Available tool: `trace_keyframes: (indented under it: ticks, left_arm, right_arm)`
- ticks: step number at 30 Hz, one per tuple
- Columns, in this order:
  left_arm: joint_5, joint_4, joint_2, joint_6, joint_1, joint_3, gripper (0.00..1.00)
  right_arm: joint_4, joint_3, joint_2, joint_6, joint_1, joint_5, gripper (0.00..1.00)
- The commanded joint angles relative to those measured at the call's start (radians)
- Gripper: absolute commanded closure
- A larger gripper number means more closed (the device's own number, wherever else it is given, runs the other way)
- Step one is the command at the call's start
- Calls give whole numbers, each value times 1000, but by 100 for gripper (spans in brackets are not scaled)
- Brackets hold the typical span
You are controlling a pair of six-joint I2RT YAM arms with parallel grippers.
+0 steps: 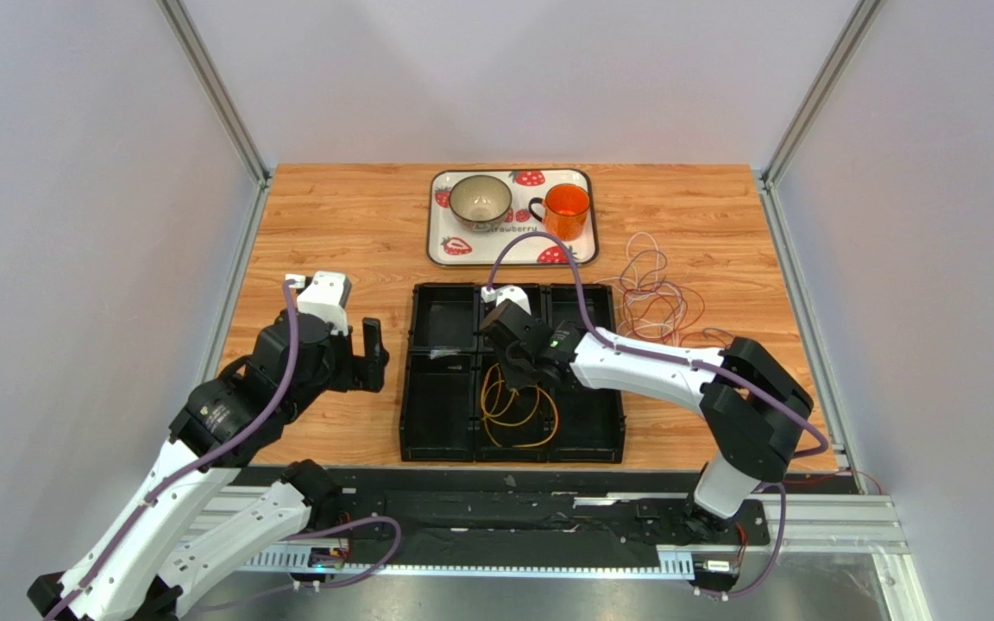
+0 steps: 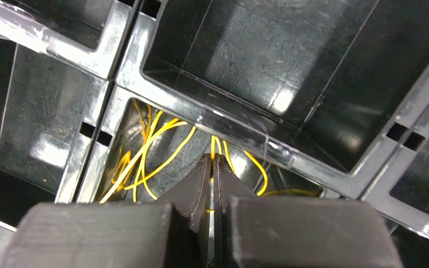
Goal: Untangle the cables
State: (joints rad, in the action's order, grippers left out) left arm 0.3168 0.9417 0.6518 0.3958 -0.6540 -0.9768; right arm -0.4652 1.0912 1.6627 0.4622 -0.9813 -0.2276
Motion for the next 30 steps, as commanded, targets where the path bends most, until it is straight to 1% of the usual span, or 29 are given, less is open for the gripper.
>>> trace_keyframes:
  ticks: [1,2,6,8,9,13,19,23,30]
  left_arm:
    - [4,-17,6,8,-4,0,8]
    - [2,-14,8,6,-3,0,8]
    - [2,-14,11,6,-3,0,8]
    - [2,-15,9,8,-4,0,8]
    - [2,-14,9,8,-3,0,8]
    - [2,-14,8,6,-3,0,8]
    - [2,-15,8,6,-3,0,8]
    - [1,-15,6,8,-3,0,8]
    - [-2,-17,3,5,-3,1,8]
  right_arm:
    - [-33,67,-69,-17,-8,-24,94]
    - [-38,73,-75,-17,-8,-12,92]
    - [-67,107,-99,-20,-19,8,75]
    - [-81,128,-109,-22,-22,8,70]
    - [-92,133,-113,-22,-23,8,65]
    - [-124,154,-129,-26,-23,-12,61]
    - [-194,153,-178,-2,-23,-81,59]
    - [-227,112,-263,44,-23,-118,47]
    - [-285,9,-377,150,-23,-118,48]
